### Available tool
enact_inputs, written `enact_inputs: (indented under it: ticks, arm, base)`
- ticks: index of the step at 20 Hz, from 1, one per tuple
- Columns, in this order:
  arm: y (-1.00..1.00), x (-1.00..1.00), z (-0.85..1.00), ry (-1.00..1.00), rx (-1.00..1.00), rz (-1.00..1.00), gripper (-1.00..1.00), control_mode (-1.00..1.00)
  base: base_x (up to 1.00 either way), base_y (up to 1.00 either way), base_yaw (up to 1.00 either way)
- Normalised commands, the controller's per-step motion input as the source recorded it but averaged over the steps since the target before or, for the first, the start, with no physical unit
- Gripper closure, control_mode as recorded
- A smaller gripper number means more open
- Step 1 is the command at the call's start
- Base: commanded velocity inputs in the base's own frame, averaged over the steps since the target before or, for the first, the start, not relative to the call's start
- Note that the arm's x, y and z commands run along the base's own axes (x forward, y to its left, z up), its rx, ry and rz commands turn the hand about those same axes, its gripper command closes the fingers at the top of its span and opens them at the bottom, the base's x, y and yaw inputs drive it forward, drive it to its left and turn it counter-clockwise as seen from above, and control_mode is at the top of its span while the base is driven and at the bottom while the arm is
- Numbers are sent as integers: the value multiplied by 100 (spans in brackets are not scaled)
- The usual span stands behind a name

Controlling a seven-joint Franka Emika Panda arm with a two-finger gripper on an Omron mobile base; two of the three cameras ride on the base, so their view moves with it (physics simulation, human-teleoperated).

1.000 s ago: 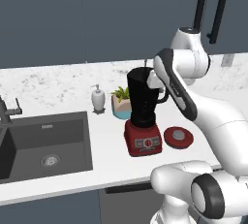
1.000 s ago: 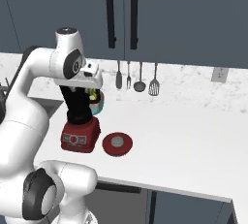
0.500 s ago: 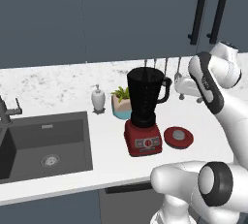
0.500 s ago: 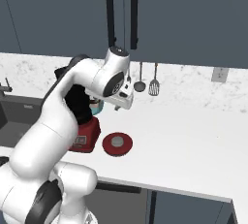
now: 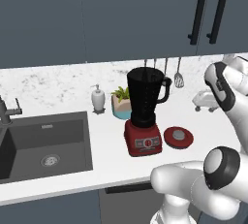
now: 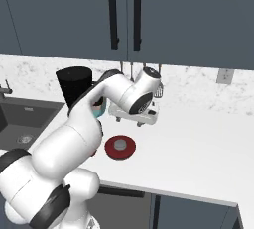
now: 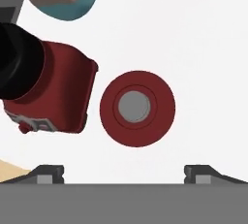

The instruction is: Close the lid blender by securely placing the lid on top.

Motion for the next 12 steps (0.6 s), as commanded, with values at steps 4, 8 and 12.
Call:
enact_inputs:
  ticks: [4,8,12]
  arm:
    - [0,0,-30,-13,0,37,-100,-100]
    - [32,-2,-35,-6,-7,20,-100,-100]
    - [59,-2,-42,0,-15,2,-100,-100]
  base:
    - [0,0,0]
    - [0,0,0]
    - [0,0,0]
